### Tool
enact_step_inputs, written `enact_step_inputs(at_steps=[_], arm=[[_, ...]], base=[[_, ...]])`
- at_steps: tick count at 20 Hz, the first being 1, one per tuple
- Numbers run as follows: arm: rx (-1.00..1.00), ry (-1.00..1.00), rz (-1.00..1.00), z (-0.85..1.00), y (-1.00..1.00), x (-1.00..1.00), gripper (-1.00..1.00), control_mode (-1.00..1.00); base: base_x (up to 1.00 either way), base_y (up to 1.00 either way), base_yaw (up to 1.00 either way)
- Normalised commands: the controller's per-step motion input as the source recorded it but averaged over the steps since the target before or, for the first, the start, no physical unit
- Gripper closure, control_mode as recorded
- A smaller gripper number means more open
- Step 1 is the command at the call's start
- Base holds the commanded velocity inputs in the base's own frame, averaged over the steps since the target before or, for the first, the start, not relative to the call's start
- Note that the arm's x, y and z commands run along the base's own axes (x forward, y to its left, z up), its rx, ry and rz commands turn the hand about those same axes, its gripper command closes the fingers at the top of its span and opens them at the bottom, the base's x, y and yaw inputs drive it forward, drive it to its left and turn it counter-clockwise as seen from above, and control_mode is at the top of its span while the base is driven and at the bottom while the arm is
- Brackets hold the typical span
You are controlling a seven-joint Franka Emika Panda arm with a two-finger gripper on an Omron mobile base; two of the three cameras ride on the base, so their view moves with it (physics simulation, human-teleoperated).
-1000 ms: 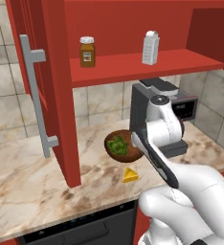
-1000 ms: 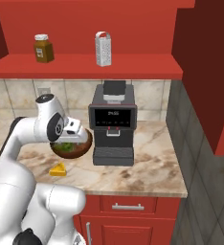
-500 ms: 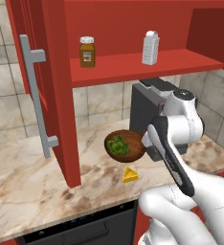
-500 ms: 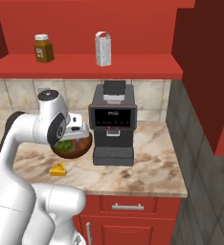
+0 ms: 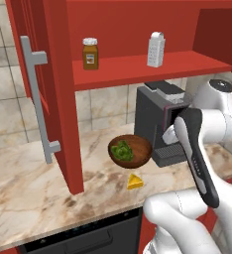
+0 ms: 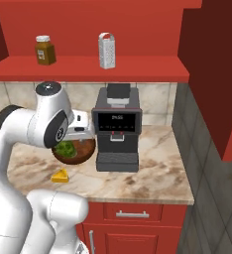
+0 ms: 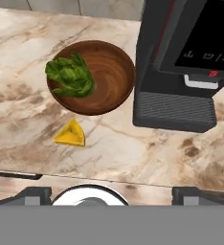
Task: Pick the cheese from the fridge and the cheese grater from the cabinet and place them next to the salad bowl.
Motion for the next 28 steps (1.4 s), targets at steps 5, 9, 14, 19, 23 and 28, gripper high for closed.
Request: enact_step_inputs(at_steps=[5, 9, 14, 19, 23, 28], arm=[[0.04, -0.03, -0.13, 0.86, -0.04, -0.11, -1.0, -1.0], [0.05, -0.09, -0.06, 0.69, 0.0, -0.32, -1.0, -1.0], [0.05, -0.31, -0.05, 0.33, 0.0, -0.22, -1.0, -1.0], [0.04, -0.34, -0.06, 0.59, -0.02, -0.28, -1.0, -1.0], [0.04, -0.22, -0.04, 0.78, -0.14, -0.28, -1.0, -1.0], [0.04, -0.18, -0.06, 0.59, -0.12, -0.07, -1.0, -1.0]], base=[[0.0, 0.0, 0.0], [0.0, 0.0, 0.0], [0.0, 0.0, 0.0], [0.0, 0.0, 0.0], [0.0, 0.0, 0.0], [0.0, 0.0, 0.0]])
